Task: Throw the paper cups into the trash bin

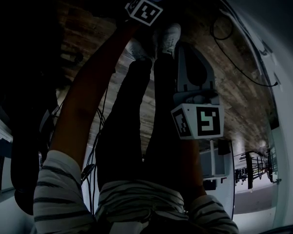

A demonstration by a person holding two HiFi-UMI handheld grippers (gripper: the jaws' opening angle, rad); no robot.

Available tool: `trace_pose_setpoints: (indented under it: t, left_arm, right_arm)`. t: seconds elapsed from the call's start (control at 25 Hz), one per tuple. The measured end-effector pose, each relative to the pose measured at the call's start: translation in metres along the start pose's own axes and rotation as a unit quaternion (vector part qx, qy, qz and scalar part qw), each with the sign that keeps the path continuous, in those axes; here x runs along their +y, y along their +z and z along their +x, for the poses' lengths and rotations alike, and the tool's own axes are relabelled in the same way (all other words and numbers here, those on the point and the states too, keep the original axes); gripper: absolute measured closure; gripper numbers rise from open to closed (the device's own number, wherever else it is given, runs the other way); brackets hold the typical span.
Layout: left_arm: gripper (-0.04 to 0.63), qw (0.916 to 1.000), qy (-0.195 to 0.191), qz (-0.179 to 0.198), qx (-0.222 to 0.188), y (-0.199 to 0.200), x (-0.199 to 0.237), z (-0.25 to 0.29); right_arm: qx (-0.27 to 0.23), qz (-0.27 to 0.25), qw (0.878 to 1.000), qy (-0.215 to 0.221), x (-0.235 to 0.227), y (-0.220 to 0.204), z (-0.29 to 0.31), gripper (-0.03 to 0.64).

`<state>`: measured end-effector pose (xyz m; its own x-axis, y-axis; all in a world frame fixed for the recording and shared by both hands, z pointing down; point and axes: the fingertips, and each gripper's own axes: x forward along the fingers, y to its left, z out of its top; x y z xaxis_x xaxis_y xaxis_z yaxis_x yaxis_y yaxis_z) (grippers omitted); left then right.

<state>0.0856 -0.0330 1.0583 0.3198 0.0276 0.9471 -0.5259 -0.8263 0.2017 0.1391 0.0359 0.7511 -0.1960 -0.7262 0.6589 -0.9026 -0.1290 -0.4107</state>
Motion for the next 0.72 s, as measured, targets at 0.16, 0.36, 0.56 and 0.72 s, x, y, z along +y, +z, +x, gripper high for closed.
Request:
trace_pose_setpoints:
  t: [0.16,0.36,0.56,0.72]
  left_arm:
    - [0.293,1.0,-0.002,-0.001,0.005,-0.0006,0.0018,0.0034]
    - [0.293,0.9998,-0.007,-0.007,0.019,-0.0071,0.0023,0.0067]
    - [0.293,0.9997,-0.004,-0.017,0.018,-0.0084,0.0042,0.0054]
    - [0.293,0.9997,-0.004,-0.018,0.016,-0.0072,0.0022,0.0015]
  right_arm:
    - [0.0,0.003,1.0,0.001,0.0016,-0.0008,0.0017,0.598]
    - [-0.001,0.004,1.0,0.003,0.0033,0.0014,0.0037,0.598]
    - [-0.002,0.007,1.0,0.003,0.0033,0.0021,0.003,0.599]
    - [-0.004,0.008,1.0,0.004,0.0034,0.0028,0.0012,0.598]
